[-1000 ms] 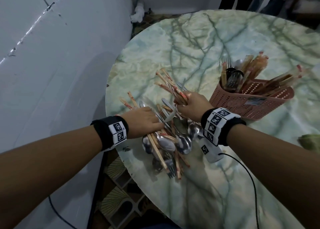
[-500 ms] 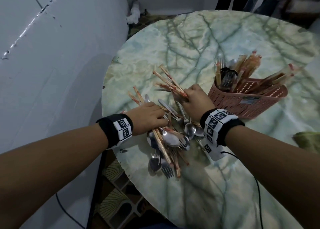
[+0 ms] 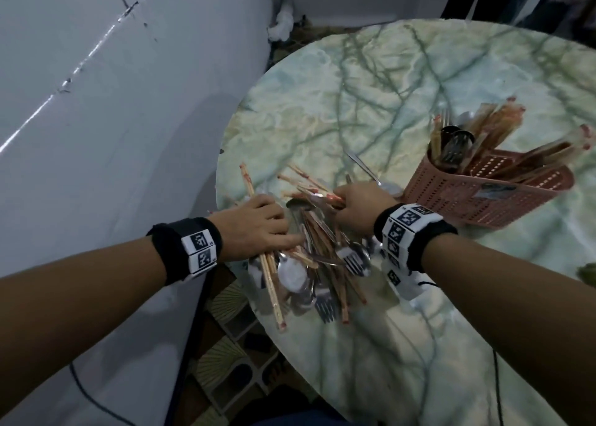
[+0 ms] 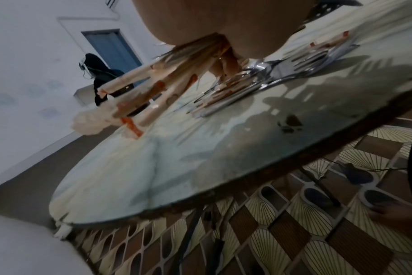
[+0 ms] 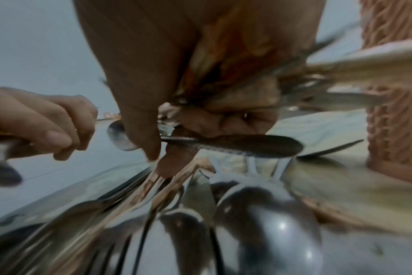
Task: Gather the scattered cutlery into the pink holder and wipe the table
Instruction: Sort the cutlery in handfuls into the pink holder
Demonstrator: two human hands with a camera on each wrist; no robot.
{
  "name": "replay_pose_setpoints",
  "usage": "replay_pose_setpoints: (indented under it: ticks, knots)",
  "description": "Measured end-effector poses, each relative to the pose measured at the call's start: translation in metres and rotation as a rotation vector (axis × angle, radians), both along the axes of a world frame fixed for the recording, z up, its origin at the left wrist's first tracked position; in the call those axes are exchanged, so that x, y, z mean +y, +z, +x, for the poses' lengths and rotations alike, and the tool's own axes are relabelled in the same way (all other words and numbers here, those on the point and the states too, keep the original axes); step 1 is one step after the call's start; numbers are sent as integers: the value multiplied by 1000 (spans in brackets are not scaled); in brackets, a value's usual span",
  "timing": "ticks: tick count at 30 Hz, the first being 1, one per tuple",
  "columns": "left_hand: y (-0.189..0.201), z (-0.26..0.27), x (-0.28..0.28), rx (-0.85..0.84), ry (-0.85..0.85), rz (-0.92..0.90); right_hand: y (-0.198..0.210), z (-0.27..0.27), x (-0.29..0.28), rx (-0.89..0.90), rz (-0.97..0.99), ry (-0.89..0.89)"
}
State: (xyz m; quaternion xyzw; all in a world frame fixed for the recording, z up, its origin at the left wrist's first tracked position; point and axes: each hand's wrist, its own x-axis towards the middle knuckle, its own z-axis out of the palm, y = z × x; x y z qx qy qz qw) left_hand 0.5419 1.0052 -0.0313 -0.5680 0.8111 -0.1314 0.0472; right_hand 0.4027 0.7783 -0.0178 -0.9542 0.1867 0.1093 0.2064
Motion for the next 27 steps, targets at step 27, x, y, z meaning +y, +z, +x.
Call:
replay_pose_setpoints:
  ticks: [27]
  knots:
    - [-18,-32,-28,39,39,-68,0,-19,11,7,-1,-105]
